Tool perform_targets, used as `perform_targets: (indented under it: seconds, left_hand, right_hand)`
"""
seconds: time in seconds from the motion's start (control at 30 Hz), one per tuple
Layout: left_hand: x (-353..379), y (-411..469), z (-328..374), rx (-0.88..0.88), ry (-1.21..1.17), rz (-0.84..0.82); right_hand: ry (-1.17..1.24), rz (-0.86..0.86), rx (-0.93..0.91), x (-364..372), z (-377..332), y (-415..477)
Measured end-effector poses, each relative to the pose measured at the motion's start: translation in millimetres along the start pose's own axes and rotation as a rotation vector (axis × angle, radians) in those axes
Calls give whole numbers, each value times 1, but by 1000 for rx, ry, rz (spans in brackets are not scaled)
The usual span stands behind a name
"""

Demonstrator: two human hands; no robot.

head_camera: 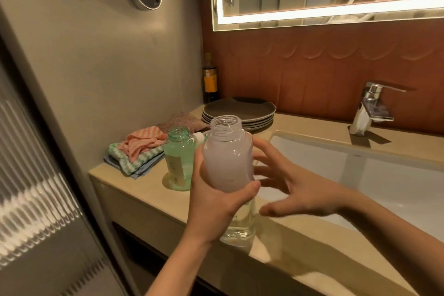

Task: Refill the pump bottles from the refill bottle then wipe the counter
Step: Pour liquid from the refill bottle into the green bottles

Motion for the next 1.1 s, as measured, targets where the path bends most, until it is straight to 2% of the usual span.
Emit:
perform_targets:
  seconds: [0.3, 0.43, 0.6, 0.67, 0.83, 0.97, 1.1]
  left_hand:
    - [18, -2, 2, 15, 3, 35]
    - [23, 0, 4, 39, 36, -29]
    - [18, 4, 8, 72, 152, -223]
    - [3, 10, 6, 90, 226, -158]
    - [-34, 30, -27, -7, 479, 100]
    - [-30, 39, -47, -64, 706, 93]
    - [-18, 44, -54, -53, 749, 73]
  right_hand:
    - [-124, 480, -227, 20, -8, -3]
    - [-134, 626, -263, 13, -10, -9]
    - [-150, 664, -288, 9, -15, -14]
    - [-166, 679, -298, 4, -17, -15]
    - [-233, 710, -300, -14, -23, -10]
    - [-288, 722, -318, -31, -27, -4]
    - [-350, 722, -313, -51, -25, 7]
Point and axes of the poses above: each hand's wrist, its own y-axis towards the middle knuckle, its own x-axis out of the palm, z = x × y, the point moved 7 cm from there along y, towards the middle knuckle, and after that the axes turned 11 degrees about y, right-handed, at the moved point
